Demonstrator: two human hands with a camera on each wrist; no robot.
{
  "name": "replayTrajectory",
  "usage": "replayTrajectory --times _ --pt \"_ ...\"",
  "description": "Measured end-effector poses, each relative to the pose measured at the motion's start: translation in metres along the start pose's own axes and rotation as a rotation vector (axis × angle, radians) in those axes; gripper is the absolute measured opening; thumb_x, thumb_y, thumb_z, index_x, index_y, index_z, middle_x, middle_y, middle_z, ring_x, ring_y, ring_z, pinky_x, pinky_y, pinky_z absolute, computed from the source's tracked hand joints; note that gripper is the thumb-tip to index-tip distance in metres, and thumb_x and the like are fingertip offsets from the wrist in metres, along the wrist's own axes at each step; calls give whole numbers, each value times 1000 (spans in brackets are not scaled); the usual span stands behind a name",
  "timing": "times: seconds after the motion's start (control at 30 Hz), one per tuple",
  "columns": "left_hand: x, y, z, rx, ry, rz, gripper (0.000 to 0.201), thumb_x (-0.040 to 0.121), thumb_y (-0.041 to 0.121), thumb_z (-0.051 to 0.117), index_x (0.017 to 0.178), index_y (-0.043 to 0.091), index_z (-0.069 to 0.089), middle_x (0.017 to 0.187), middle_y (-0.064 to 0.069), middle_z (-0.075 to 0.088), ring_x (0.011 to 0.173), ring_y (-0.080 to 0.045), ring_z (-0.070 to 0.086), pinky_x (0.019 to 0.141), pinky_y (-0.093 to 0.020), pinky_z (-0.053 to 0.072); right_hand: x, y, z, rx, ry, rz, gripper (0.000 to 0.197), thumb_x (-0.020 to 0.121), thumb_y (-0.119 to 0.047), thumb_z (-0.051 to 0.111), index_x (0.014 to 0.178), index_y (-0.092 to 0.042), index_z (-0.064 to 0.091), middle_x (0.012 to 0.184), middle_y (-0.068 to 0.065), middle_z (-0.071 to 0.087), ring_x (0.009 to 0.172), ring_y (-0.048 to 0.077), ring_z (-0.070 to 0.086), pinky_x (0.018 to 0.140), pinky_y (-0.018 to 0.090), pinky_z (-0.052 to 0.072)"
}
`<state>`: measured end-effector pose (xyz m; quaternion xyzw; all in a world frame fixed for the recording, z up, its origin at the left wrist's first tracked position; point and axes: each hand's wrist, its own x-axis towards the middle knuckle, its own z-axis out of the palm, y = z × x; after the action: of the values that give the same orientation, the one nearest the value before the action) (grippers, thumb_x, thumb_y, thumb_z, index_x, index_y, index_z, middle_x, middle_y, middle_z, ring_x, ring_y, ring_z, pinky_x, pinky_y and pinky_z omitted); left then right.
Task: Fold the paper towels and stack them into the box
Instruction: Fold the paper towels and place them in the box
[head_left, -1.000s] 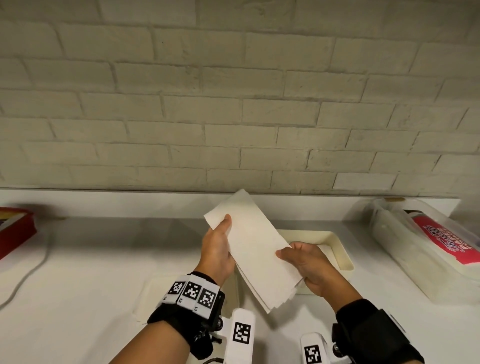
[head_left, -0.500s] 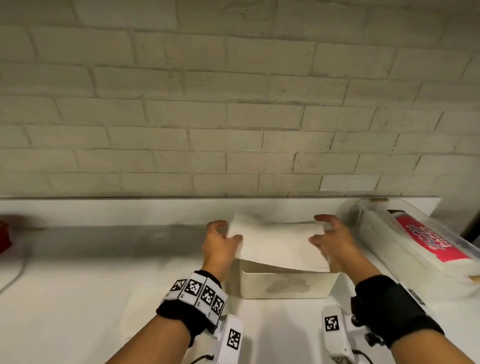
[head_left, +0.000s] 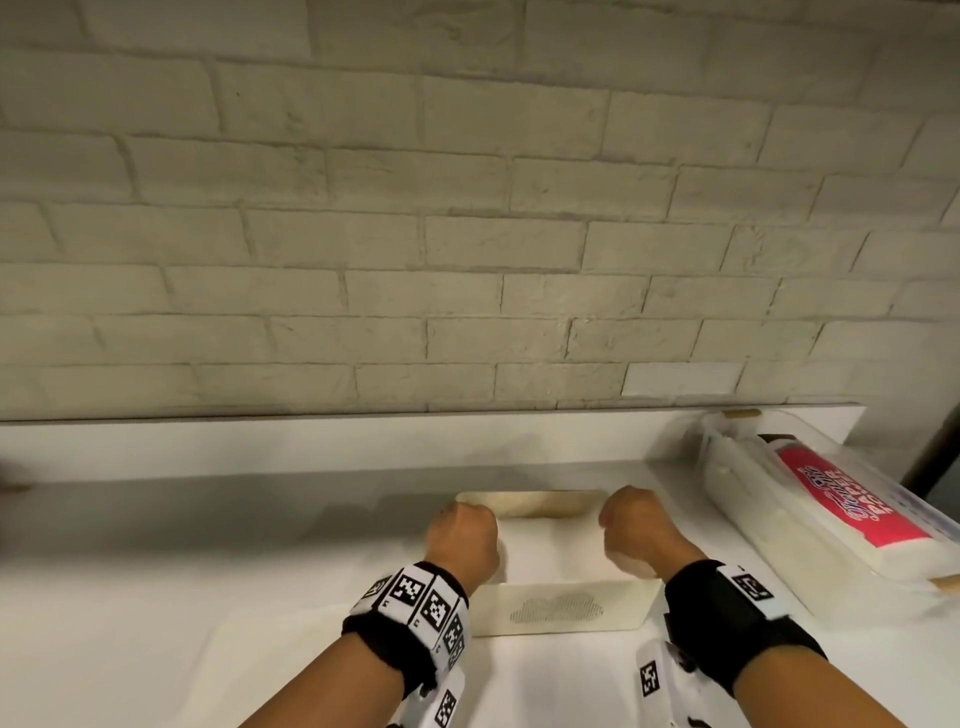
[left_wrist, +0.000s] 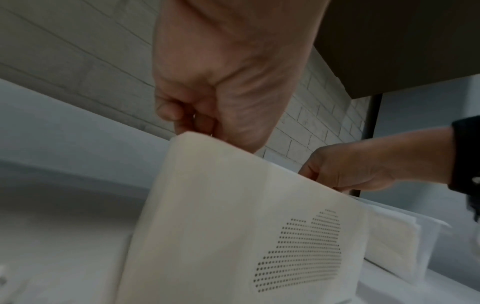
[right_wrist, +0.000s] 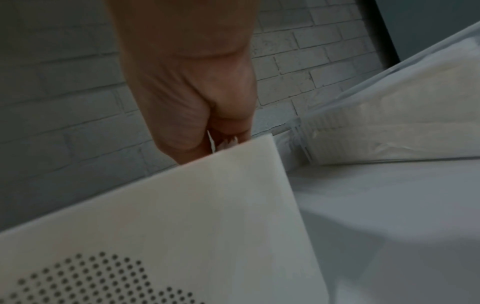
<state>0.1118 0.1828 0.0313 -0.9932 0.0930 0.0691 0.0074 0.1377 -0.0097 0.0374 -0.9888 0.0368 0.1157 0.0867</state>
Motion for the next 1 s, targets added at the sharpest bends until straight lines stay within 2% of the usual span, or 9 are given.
replayTrajectory --times 0.13,0.33,0.43,0.57,0.73,0.8,0.87,0.93,1.0 --pt "6 5 3 135 1 14 29 93 19 43 109 2 60 117 -16 60 117 -29 47 96 -33 37 2 -1 11 -151 -3 -23 35 85 -15 56 120 -10 57 129 4 54 115 17 54 94 19 42" --pt "15 4 9 304 -2 46 30 92 25 43 110 7 60 118 -12 59 123 -30 37 101 -36 32 10 -4 20 -375 16 -75 45 83 -13 62 125 -5 48 131 13 43 117 21 49 92 24 45" --pt "19 6 11 342 44 51 31 91 19 46 118 8 58 124 -12 53 126 -31 32 103 -37 29 6 -10 16 -484 113 -108 41 87 -10 49 128 -8 47 129 15 40 120 28 38 95 29 40" --pt "20 7 13 293 -12 62 30 92 29 45 109 12 62 114 -9 63 124 -28 39 107 -39 23 10 -17 16 -606 -57 -197 26 83 -12 56 109 -11 55 86 -3 54 105 20 57 96 26 33" --pt "21 4 11 215 -82 56 34 94 32 37 108 12 62 112 -8 63 114 -25 49 111 -49 14 21 -15 24 -601 -174 -197 24 85 -22 57 107 -13 63 65 -7 42 74 16 54 59 16 23" --pt "19 1 9 189 -72 67 34 94 30 37 108 11 62 110 -9 64 114 -26 51 113 -54 7 20 -13 24 -611 -175 -203 23 87 -26 54 107 -15 62 73 -8 49 76 14 55 66 13 24" --pt "11 -4 7 118 -36 90 31 93 27 40 112 14 61 112 -8 64 116 -25 50 114 -54 4 13 -12 21 -544 -150 -183 26 88 -26 54 110 -15 60 102 -5 61 95 15 60 85 20 31" --pt "1 -12 -2 3 61 122 30 92 23 46 118 21 60 117 -4 64 119 -22 49 116 -47 12 5 -12 12 -357 -83 -124 35 84 -17 60 119 -12 55 125 6 54 104 19 59 88 25 42" --pt "-15 -26 -10 -133 181 128 29 90 22 51 117 26 61 117 -1 65 116 -20 53 111 -36 28 -12 -18 -2 -130 17 -88 47 83 -12 63 128 -16 49 129 7 51 111 22 55 85 26 48"
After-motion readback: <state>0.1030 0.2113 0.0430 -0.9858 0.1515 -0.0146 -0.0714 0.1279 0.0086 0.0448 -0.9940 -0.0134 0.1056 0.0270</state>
